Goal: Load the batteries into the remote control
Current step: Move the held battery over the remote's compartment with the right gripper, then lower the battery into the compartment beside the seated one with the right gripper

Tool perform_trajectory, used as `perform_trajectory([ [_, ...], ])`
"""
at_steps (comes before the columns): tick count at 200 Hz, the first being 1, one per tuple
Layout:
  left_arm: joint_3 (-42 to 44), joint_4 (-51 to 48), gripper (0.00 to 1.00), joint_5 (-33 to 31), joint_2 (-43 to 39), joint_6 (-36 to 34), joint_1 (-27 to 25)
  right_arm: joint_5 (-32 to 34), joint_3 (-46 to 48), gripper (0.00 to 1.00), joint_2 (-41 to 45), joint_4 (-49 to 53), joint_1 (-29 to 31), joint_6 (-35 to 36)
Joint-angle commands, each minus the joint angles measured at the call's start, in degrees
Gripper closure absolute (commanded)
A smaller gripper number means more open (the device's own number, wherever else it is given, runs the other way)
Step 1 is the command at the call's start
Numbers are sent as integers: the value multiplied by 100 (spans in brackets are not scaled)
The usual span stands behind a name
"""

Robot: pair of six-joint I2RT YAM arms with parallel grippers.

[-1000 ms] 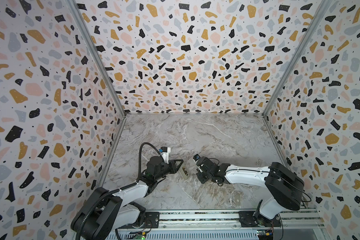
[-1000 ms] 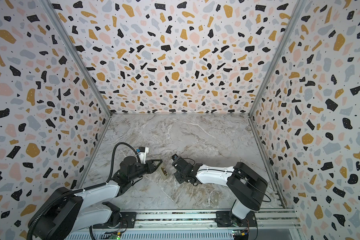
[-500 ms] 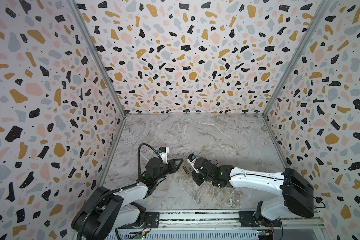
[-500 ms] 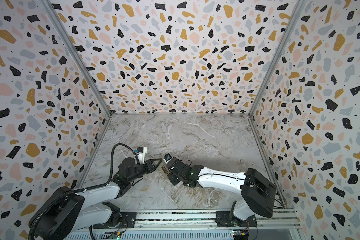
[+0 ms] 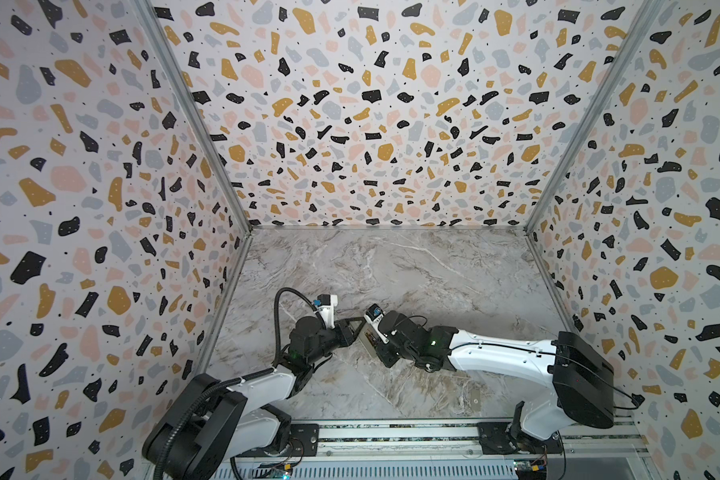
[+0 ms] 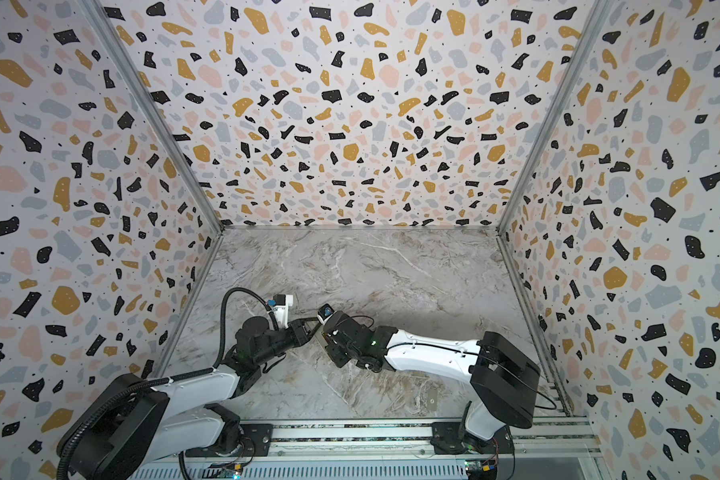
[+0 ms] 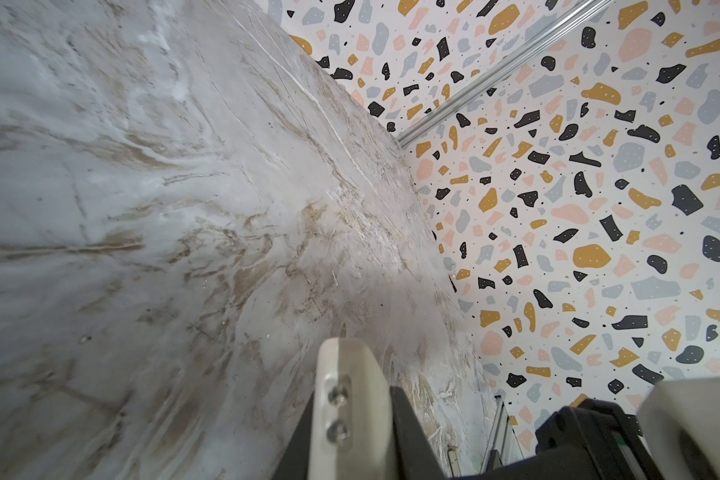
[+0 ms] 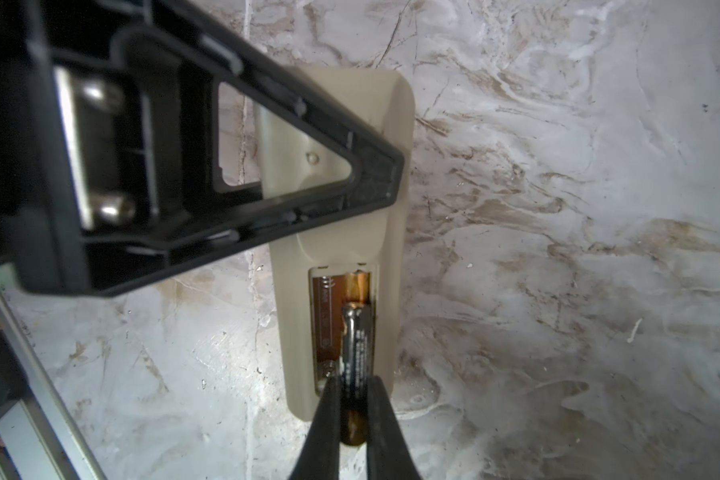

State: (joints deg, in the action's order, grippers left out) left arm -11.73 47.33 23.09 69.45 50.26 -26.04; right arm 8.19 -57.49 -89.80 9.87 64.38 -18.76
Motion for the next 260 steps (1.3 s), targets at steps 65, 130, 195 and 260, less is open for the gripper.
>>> perform_trajectory([
  [65,82,769,100,137,-20,296,20,-114,-348,100,-139,91,57,130],
  [130,127,957,100,190,-3,453,22,-42,-495,100,-278,196,57,164],
  [195,196,1644,100,428,333,866,20,-33,-574,87,-221,286,65,192],
  [260,136,1869,100,533,518,1019,14,50,-535,84,-82,390,92,197],
])
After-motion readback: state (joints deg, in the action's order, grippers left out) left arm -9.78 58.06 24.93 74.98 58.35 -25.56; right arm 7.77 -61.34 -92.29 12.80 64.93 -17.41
